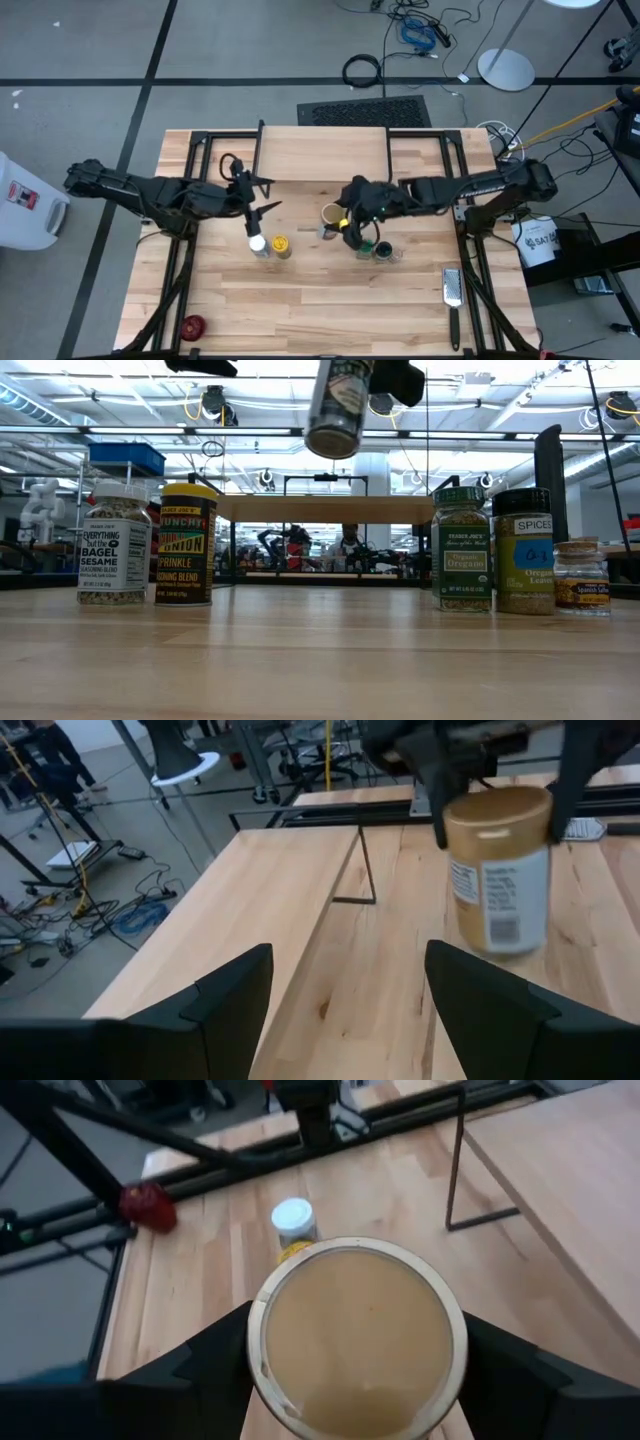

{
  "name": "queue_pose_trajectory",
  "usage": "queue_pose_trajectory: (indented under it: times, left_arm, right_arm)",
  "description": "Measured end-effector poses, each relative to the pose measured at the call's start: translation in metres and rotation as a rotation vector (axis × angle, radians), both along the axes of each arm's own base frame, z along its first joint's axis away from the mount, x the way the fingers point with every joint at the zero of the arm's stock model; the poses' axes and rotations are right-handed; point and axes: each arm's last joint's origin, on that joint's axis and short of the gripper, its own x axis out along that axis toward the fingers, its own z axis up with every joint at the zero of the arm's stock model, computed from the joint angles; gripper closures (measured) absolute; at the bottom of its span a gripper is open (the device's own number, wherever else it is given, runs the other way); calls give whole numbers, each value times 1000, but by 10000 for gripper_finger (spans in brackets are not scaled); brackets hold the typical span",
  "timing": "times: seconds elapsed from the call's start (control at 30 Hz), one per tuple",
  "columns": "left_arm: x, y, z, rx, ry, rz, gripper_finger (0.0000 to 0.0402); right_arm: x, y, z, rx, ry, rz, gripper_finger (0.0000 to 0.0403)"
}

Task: Shelf spices
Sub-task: Remove the brown seasoning bottle from the shelf

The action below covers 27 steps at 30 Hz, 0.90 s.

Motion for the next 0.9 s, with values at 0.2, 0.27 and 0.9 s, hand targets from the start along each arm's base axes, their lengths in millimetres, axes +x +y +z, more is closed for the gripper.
queue_pose_trajectory:
  times: [0.2,0.27,0.9]
  left_arm:
    - [-2,0,-1,4,18,0,130]
    - [-2,0,-1,3,16,0,130]
    - [-3,1,-3,-38,17,18,130]
  right_arm:
    - [8,16,-28,29,-28,-25,133]
    - [14,17,-37,40,-12,-34,133]
    - [67,31,-120,2,40,-12,133]
